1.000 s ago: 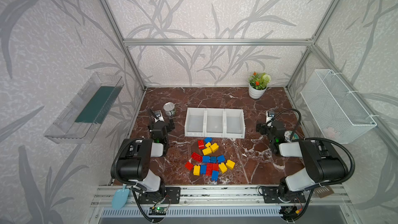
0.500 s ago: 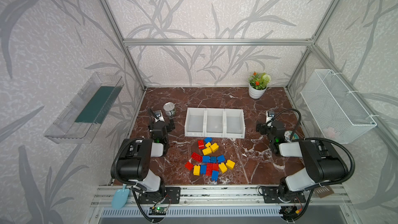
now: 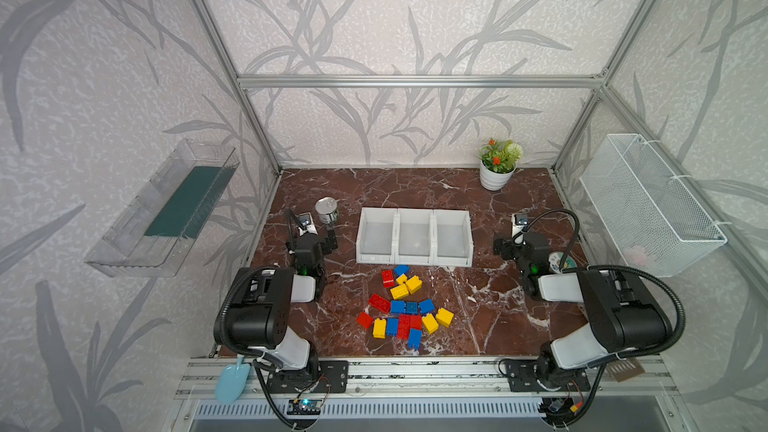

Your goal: Sort the legos into containers by color

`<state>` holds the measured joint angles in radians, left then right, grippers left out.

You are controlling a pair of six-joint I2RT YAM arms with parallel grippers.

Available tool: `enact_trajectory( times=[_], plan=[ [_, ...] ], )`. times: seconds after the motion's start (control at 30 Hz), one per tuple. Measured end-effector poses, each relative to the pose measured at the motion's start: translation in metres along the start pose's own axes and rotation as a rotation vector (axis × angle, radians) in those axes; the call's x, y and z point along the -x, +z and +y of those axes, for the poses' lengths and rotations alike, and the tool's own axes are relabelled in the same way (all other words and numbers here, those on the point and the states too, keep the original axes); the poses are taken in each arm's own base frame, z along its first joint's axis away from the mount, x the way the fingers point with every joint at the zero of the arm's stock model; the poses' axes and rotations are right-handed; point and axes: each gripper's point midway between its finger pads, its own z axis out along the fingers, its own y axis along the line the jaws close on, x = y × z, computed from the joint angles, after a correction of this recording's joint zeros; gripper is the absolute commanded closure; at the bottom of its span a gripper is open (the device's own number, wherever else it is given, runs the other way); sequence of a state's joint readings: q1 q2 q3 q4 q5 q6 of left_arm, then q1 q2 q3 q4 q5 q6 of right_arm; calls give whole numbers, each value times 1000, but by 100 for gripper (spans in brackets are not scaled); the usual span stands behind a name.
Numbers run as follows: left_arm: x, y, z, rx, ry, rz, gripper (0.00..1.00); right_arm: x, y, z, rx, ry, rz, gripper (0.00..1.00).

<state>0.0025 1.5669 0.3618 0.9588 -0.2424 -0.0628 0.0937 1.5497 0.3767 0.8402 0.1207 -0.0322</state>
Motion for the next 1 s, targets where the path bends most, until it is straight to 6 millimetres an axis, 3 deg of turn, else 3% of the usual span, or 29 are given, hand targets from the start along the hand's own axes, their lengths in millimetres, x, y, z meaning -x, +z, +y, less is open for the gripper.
enact_trajectory(
  times=[0.37,0.5,0.57,0.7,0.77,0.87,1.0],
  plan=[
    [0,0,2,15,1,-1,1,3,-1,0,-1,-3,-10,1],
    [2,-6,1,10,24,48,1,32,-24,8,28,-29,-42,4],
    [26,-12,-5,-20,31,57,1,62,-43,24,83,-53,-67,5],
    [110,-30,-24,-111,8,-32,1,131,-98,83,269,-88,-140,6],
    [134,-42,-36,-166,-7,-59,1,140,-126,114,374,-95,-127,7],
    [131,-51,-56,-240,-15,-19,1,109,-155,158,517,-124,8,10],
    [96,-55,-85,-329,0,107,1,26,-185,201,636,-218,304,13]
  ],
)
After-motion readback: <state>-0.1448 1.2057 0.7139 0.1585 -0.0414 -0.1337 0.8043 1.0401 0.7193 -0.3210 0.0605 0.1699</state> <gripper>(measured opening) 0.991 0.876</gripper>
